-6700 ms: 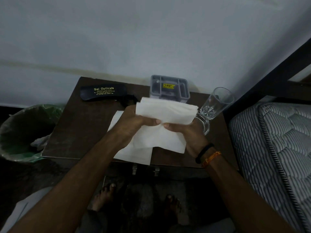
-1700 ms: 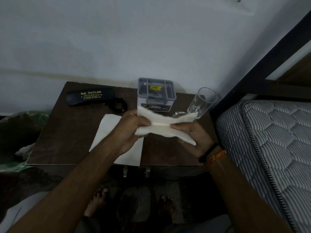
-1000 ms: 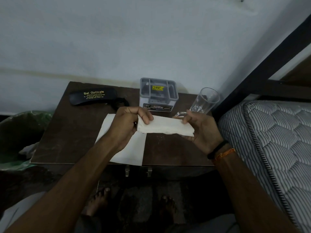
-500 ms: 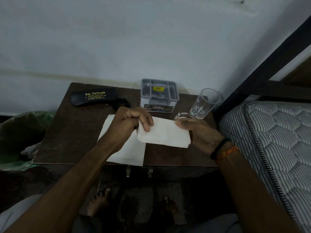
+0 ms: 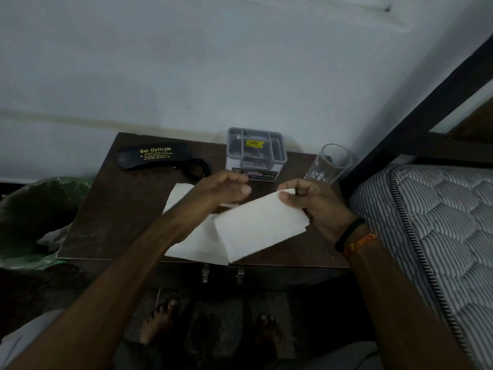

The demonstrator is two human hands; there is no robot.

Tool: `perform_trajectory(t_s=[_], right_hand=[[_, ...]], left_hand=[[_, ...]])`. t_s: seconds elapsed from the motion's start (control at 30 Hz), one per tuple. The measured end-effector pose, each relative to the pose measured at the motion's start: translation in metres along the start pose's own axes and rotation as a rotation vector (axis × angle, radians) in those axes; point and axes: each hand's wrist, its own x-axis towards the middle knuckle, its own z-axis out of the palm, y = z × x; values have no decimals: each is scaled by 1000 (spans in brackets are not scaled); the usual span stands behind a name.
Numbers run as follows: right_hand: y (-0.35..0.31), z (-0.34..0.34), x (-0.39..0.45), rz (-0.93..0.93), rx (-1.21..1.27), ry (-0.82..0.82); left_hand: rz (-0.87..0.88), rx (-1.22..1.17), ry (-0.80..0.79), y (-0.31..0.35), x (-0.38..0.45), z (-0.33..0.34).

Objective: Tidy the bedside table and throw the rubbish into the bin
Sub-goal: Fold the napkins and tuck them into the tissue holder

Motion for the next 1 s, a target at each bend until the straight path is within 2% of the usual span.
perform_trajectory(t_s=[0.1, 0.17, 0.23, 0.33, 0.43, 0.5, 0.57, 0.67, 0.73, 0.8, 0.9, 1.0], right_hand=[[-2, 12, 2, -36, -16, -73], [-3, 18, 5, -70, -62, -45], [-4, 21, 8, -107, -82, 59], [-7, 19, 10, -164, 14, 258], [-9, 12, 9, -221, 116, 512], [-10, 11, 6, -204, 77, 616], [-13, 18, 0, -44, 59, 508], [-17, 40, -14, 240, 108, 140], [-15, 52, -19, 210, 95, -2], [-9, 56, -16, 120, 78, -5], [-5, 56, -6, 52, 8, 88], [1, 55, 6, 0, -111, 166]], left_hand=[[-70, 86, -188, -7, -6, 11], [-77, 103, -240, -9, -7, 17], [-87, 54, -219, -9, -7, 17], [-93, -18, -174, -9, -7, 12], [-86, -55, -128, -8, -7, 10], [-70, -119, -53, -8, -6, 10], [-61, -186, 23, -7, -4, 11], [-57, -231, 69, -6, -1, 14], [-37, -234, 64, -5, -1, 19], [-18, -210, 79, -4, -1, 22], [-28, -83, 132, -5, 1, 20], [-88, -5, 54, -8, 0, 17]])
